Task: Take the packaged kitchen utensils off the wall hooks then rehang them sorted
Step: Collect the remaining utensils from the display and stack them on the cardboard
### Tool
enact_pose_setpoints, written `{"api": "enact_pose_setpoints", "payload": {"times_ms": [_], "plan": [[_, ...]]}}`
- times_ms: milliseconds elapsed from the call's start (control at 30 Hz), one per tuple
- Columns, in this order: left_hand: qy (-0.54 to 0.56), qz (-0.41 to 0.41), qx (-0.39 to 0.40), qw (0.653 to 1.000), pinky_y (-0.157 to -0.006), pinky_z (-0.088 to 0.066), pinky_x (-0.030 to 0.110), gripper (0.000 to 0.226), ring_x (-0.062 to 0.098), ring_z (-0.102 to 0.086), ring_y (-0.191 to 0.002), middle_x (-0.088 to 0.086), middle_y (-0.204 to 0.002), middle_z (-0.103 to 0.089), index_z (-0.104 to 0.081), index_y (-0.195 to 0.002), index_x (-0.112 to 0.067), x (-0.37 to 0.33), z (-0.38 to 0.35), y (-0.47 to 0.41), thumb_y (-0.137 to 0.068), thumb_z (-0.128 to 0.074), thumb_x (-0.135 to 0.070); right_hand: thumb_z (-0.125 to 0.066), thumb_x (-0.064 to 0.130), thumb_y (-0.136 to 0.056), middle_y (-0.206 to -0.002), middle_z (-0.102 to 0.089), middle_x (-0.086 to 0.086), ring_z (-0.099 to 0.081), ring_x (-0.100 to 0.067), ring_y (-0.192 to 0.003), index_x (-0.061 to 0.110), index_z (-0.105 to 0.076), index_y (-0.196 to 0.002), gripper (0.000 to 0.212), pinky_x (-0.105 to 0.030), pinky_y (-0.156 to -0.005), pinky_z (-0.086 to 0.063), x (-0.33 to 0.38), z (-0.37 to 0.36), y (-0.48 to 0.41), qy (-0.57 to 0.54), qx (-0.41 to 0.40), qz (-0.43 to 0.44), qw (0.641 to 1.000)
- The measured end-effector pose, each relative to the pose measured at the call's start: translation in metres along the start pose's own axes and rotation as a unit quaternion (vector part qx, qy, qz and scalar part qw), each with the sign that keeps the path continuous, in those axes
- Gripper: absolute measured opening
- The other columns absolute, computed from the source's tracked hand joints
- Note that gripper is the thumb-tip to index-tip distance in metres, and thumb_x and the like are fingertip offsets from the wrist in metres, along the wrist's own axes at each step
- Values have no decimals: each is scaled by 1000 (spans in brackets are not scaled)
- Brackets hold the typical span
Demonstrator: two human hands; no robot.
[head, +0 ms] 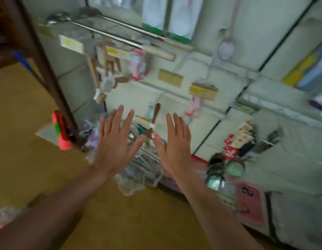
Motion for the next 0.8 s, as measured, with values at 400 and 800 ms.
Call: {"api": "enact_pose_setpoints", "payload": {"times_ms": [400,800], "plan": [[45,-105,73,991,-121,-12,54,76,31,-12,-150,12,-163,-15,-19,-156,-20,-224,-132,-22,-96,-23,-67,-17,72,-95,-167,-12,-2,-2,-18,-153,21,-17,-158,82,-43,-125,-2,-230,94,77,32,-2,-146,989],[90,-170,117,974,-122,-11,47,70,29,-11,-150,10,-163,-13,-17,-156,-18,-334,-235,-12,-100,-26,-60,-11,74,-94,-165,-18,-6,-10,-22,-153,18,-23,-157,86,-44,-125,-9,-355,116,108,44,-38,-198,978]]}}
Point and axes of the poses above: each hand's wrist, its own y-axis away from the middle knuckle, its own z-axis out of the back of the hand, x = y × z, the point moved 3 cm from there along -y, towards the middle knuckle
